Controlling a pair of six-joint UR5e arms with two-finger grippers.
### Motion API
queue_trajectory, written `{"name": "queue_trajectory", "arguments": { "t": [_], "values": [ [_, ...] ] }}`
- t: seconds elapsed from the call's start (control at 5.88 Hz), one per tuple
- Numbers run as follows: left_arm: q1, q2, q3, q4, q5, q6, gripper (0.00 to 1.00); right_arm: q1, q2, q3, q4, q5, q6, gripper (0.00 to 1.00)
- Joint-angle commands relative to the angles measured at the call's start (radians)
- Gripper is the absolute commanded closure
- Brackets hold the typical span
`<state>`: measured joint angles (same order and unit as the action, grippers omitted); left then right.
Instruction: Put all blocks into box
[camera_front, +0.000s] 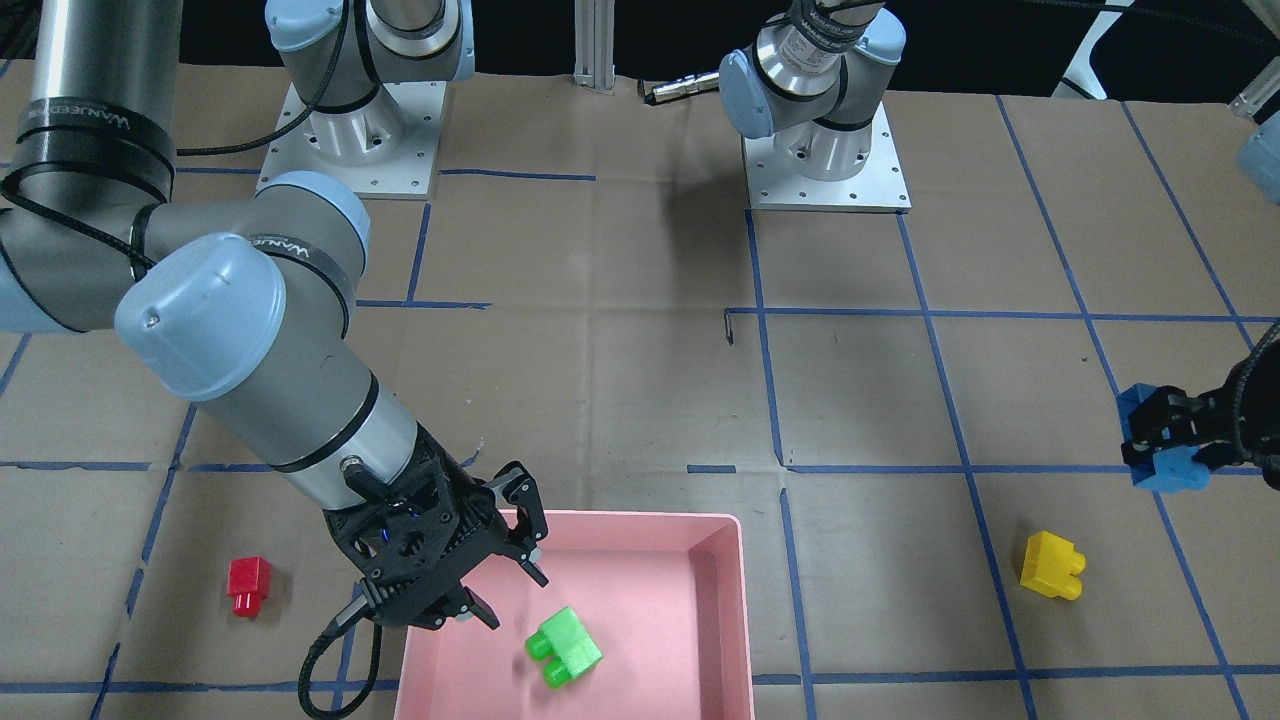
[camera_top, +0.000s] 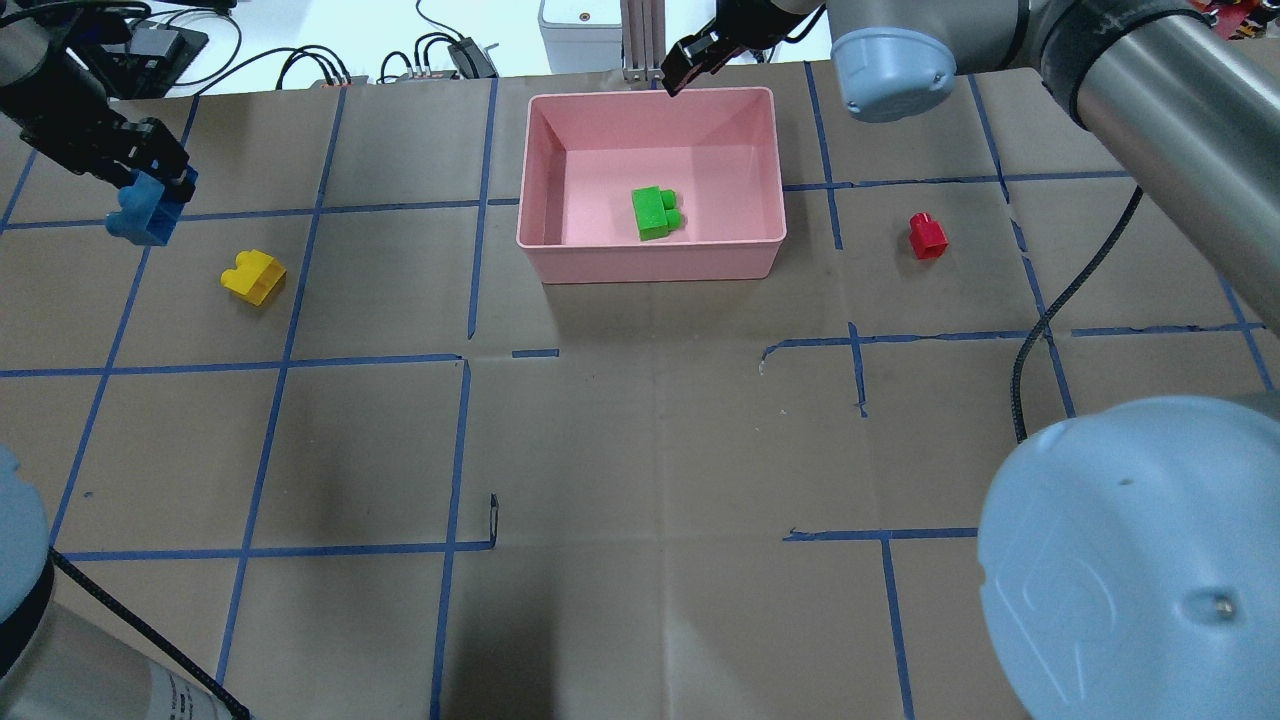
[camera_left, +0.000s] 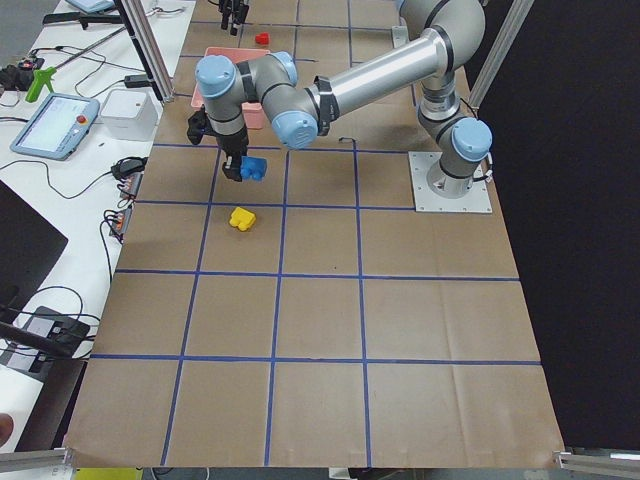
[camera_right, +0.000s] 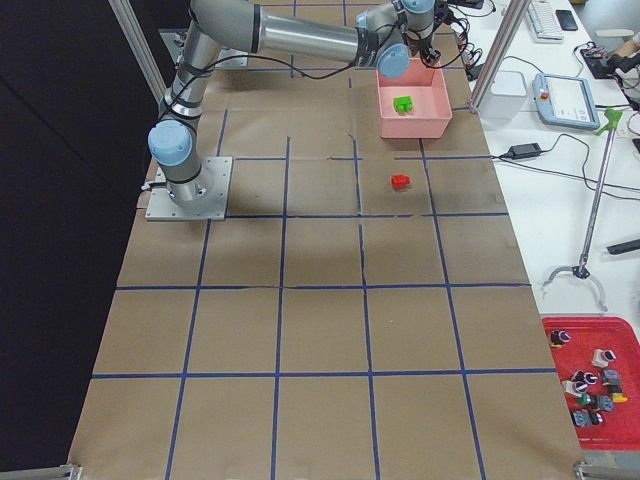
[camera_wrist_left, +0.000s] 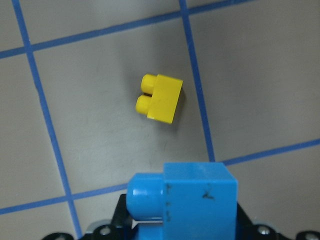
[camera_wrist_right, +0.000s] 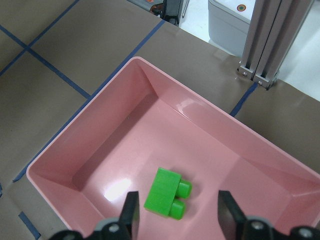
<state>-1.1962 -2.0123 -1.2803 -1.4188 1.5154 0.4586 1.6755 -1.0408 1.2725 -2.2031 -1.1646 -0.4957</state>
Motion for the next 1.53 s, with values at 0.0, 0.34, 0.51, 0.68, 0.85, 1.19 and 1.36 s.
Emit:
{"name": "queue_trajectory", "arguments": {
  "t": [0.0, 0.34, 0.51, 0.68, 0.85, 1.19, 1.36],
  "values": [
    [-0.198, -0.139, 0.178, 0.001, -0.017, -0.317, 0.64, -0.070, -0.046, 0.016, 0.099, -0.205, -0.007, 0.01],
    [-0.409, -0.309, 0.387, -0.003, -0.049, -0.693, 0.64, -0.173, -0.091, 0.050, 0.256, -0.432, 0.046, 0.01],
    [-0.493, -0.350, 0.410, 0.009, -0.046, -0.812, 0.64, -0.192, -0.090, 0.121, 0.240, -0.523, 0.168, 0.01],
    [-0.553, -0.391, 0.404, 0.032, -0.034, -0.845, 0.63, -0.197, -0.078, 0.225, 0.171, -0.558, 0.252, 0.06],
    [-0.578, -0.438, 0.395, 0.079, -0.029, -0.862, 0.56, -0.207, -0.073, 0.339, 0.010, -0.549, 0.249, 0.07],
    [-0.588, -0.422, 0.397, 0.081, -0.003, -0.864, 0.02, -0.238, -0.035, 0.422, -0.086, -0.524, 0.244, 0.07],
    [-0.580, -0.393, 0.400, 0.074, -0.003, -0.856, 0.01, -0.246, 0.002, 0.404, -0.095, -0.503, 0.238, 0.07]
  ]
}}
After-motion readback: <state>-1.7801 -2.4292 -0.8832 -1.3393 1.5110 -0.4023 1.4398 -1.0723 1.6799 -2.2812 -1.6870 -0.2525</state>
